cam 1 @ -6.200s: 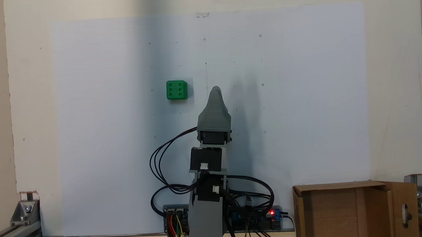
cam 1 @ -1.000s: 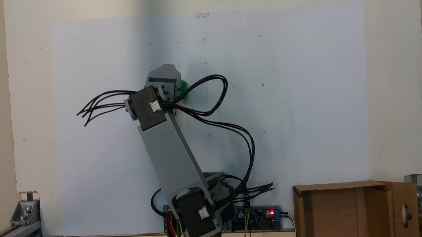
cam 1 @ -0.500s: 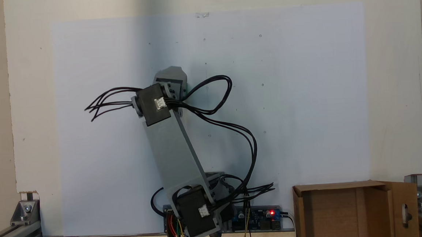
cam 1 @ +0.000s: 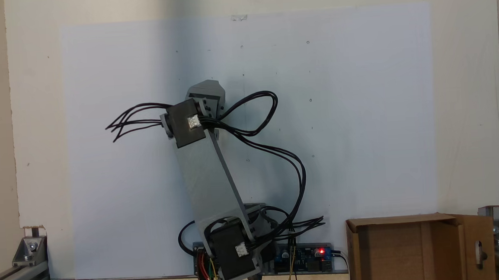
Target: Grasp a green dice and put it in the bin.
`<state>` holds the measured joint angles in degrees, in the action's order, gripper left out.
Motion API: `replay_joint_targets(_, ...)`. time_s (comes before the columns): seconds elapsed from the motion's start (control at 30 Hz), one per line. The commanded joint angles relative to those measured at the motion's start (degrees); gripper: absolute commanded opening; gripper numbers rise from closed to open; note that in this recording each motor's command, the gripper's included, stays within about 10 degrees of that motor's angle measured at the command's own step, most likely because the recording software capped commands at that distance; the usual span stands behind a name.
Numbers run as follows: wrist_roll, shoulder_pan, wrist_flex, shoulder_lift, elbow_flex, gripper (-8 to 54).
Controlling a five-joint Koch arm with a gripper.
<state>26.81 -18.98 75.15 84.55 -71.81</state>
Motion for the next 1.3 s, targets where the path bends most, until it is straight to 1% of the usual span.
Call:
replay_joint_targets(0.0, 2.02, -0.35, -1.76, 0.88, -0.62, 42.5)
replay_joint_targets(0.27, 2.02, -0.44, -4.92, -0.35, -2.37, 42.5)
replay_joint_targets(0.8, 1.58, -1.49, -9.84, -8.09, -3.60, 41.2)
replay_joint_targets(0.9, 0.97, -1.58, -10.81, -8.61, -3.60, 36.8)
replay_joint_targets(1.0, 0.26, -1.58, -11.60, -8.96, -3.60, 28.8)
replay_joint_targets(1.07, -1.05, -1.41, -12.13, -8.96, -3.60, 19.4)
replay_joint_targets(1.13, -2.90, -1.05, -13.01, -8.96, -3.60, 12.2)
replay_joint_targets(1.27, -3.87, -0.53, -13.45, -8.96, -3.60, 11.4)
